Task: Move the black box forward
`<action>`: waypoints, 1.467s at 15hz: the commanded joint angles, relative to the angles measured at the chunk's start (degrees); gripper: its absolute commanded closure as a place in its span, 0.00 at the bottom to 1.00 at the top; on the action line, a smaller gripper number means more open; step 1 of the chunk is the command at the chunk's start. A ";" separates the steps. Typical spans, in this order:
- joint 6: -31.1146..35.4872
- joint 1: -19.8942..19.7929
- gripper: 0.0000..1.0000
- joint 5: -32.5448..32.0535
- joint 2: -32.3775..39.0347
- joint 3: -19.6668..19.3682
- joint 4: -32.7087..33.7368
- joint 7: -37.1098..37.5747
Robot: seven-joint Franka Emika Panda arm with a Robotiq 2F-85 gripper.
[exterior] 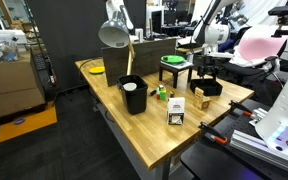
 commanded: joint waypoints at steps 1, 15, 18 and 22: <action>1.34 0.23 0.00 -0.93 -2.78 1.40 -1.91 -2.69; 1.25 3.34 0.00 -1.21 3.88 3.69 4.66 -0.07; 1.21 3.30 0.01 -1.23 5.36 3.91 5.42 0.07; 0.94 3.01 0.01 -1.16 6.28 4.02 6.07 -0.06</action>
